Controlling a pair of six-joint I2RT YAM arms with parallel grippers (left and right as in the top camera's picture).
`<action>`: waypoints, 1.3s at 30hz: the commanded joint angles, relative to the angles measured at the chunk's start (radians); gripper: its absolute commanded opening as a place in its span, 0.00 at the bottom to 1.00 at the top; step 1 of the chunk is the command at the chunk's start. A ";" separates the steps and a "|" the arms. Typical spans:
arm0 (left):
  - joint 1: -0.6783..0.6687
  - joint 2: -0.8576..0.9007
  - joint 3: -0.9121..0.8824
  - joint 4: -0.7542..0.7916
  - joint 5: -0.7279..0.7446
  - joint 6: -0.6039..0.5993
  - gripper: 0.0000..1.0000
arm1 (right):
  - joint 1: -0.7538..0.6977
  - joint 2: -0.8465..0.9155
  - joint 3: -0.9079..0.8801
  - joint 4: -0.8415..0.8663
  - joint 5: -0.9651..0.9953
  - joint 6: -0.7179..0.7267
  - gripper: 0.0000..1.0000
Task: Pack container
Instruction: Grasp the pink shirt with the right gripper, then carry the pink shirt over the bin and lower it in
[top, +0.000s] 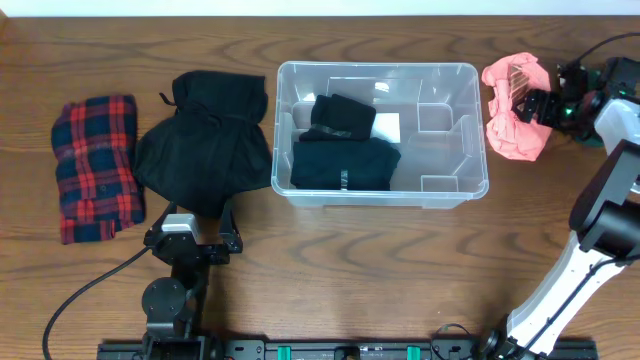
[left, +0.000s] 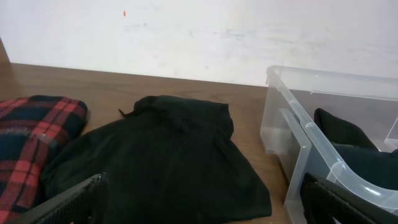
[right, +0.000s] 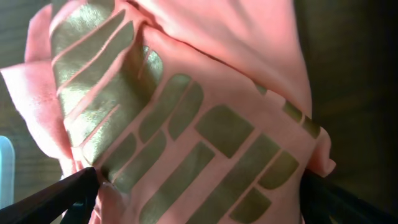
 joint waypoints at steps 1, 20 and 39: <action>-0.004 -0.005 -0.014 -0.036 0.007 0.002 0.98 | 0.018 0.056 0.001 -0.002 -0.027 -0.019 0.99; -0.004 -0.005 -0.014 -0.036 0.007 0.002 0.98 | 0.015 -0.039 0.013 -0.066 -0.037 0.031 0.01; -0.004 -0.005 -0.014 -0.036 0.007 0.002 0.98 | 0.169 -0.706 0.016 -0.306 -0.113 0.187 0.01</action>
